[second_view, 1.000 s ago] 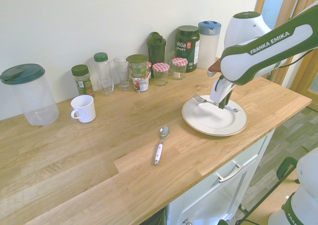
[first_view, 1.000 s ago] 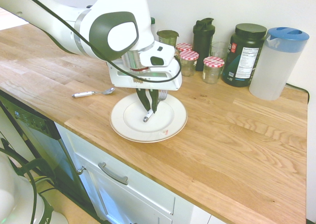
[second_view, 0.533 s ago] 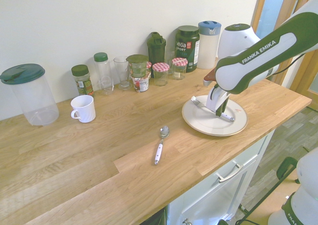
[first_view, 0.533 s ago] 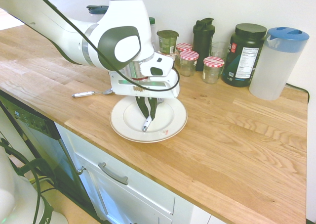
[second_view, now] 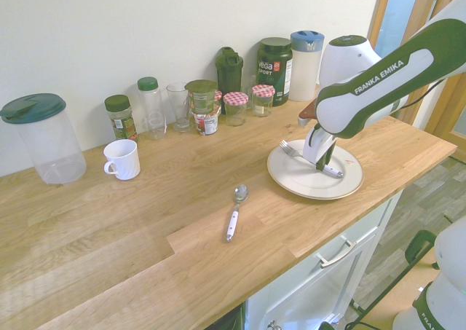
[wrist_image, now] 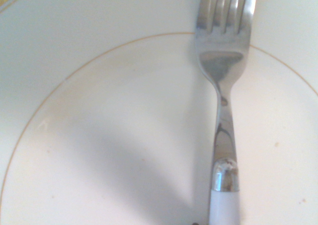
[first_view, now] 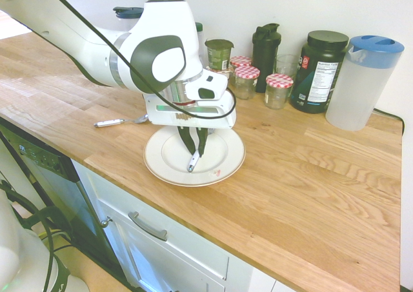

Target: Put the fork into the plate

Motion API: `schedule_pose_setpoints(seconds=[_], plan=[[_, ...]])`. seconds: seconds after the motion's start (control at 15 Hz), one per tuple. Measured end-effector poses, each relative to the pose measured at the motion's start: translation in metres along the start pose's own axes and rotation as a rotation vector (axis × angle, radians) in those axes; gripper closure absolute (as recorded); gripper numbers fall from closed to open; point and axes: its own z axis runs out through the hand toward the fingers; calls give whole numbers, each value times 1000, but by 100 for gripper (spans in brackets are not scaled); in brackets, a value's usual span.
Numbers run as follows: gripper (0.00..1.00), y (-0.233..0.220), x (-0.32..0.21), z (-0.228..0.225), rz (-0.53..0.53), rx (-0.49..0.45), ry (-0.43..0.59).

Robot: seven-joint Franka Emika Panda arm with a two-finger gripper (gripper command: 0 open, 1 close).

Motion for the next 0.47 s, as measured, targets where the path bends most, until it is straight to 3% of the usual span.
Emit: schedule_pose_setpoints(seconds=[0.47], plan=[[0, 19, 9, -14, 7, 32, 25]])
